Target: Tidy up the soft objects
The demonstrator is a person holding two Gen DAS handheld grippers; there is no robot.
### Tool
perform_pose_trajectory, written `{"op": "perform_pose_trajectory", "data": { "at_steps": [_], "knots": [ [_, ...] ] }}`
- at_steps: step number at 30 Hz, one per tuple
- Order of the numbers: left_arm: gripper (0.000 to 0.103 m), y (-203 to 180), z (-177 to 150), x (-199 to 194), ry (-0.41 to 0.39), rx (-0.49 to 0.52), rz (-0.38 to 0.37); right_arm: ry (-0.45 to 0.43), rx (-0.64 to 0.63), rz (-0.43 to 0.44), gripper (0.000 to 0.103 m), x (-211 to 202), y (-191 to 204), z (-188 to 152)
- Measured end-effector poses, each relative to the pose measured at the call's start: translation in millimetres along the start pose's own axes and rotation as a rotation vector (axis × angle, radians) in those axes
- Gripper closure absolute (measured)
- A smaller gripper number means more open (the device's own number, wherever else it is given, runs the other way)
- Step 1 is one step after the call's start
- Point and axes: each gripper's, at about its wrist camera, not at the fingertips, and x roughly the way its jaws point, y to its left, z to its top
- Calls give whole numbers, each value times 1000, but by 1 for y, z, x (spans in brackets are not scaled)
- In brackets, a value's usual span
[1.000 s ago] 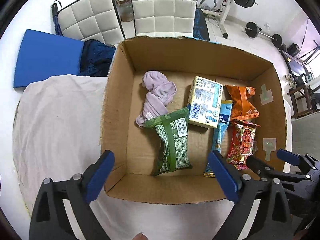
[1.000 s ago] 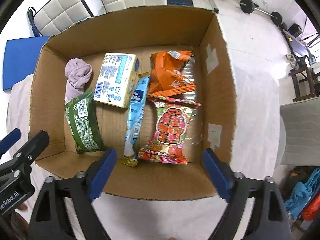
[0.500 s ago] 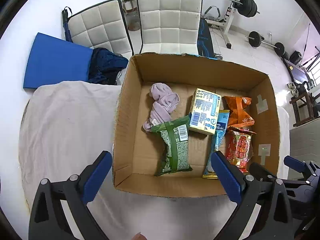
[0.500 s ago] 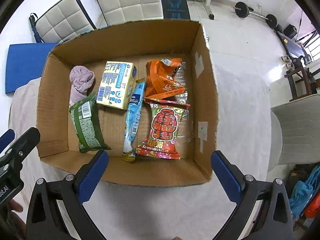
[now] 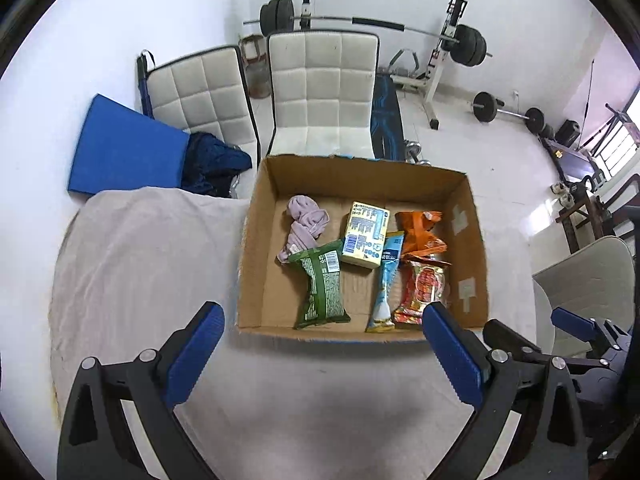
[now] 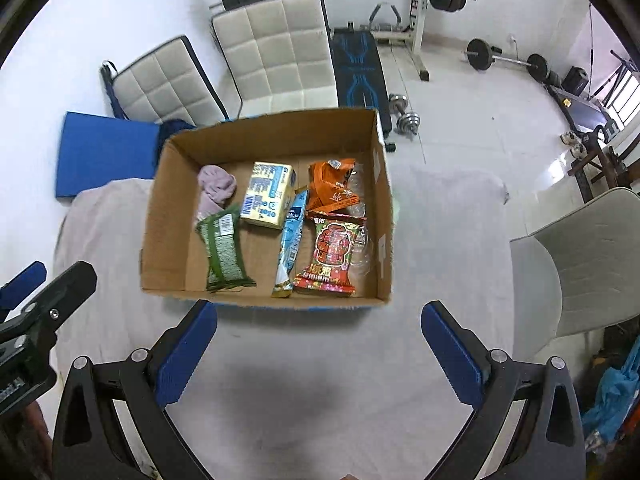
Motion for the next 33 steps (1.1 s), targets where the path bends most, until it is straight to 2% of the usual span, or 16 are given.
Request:
{"op": "perform_pose_trajectory", "data": {
  "at_steps": [9, 14, 20, 27, 33],
  "knots": [
    [1, -7, -36, -68, -54, 27, -9, -70, -12, 18, 0, -83, -3, -47],
    [1, -5, -50, -100, -65, 2, -39, -108, -29, 22, 0, -127, 2, -72],
    [1, 0, -64, -137, -85, -6, -21, -149, -44, 38, 0, -175, 9, -97],
    [1, 9, -78, -168, -124, -34, -23, -184, -58, 39, 0, -213, 16, -120],
    [1, 21, -82, -181, -155, -64, -4, -208, -59, 13, 0, -229, 17, -128]
  ]
}}
